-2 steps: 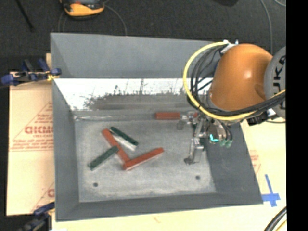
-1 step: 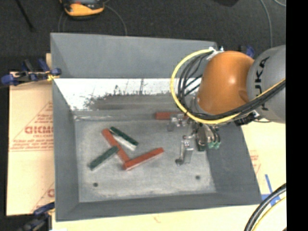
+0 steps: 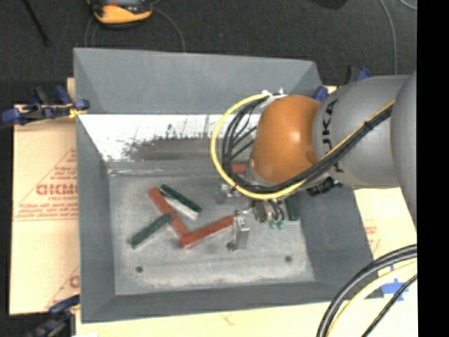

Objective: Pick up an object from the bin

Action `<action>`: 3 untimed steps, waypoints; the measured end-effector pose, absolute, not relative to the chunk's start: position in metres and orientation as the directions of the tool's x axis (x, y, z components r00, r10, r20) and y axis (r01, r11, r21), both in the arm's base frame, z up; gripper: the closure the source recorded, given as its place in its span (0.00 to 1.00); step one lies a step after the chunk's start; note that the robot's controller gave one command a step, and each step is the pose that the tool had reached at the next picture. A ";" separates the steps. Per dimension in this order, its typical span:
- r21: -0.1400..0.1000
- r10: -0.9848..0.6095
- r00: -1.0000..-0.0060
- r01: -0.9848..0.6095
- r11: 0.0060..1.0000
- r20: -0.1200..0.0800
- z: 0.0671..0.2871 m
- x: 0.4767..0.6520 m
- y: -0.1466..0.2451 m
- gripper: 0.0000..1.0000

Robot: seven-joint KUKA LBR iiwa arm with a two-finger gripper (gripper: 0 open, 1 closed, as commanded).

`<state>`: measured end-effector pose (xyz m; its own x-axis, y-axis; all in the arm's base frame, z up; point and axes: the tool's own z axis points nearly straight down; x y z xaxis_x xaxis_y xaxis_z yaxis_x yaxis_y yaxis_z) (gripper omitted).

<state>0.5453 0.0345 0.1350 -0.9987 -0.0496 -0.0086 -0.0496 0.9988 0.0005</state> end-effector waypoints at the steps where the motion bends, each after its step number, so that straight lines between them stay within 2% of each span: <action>1: 0.002 -0.049 -0.999 -0.049 0.999 -0.005 0.120 0.548 0.046 0.00; 2: 0.000 -0.014 -1.000 -0.014 1.000 0.010 0.116 0.541 0.050 0.00; 3: 0.004 0.241 -0.970 0.241 0.971 -0.021 0.082 0.571 0.064 1.00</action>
Offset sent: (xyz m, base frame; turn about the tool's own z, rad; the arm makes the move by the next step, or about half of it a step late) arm -0.0096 0.0323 0.0394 -0.0020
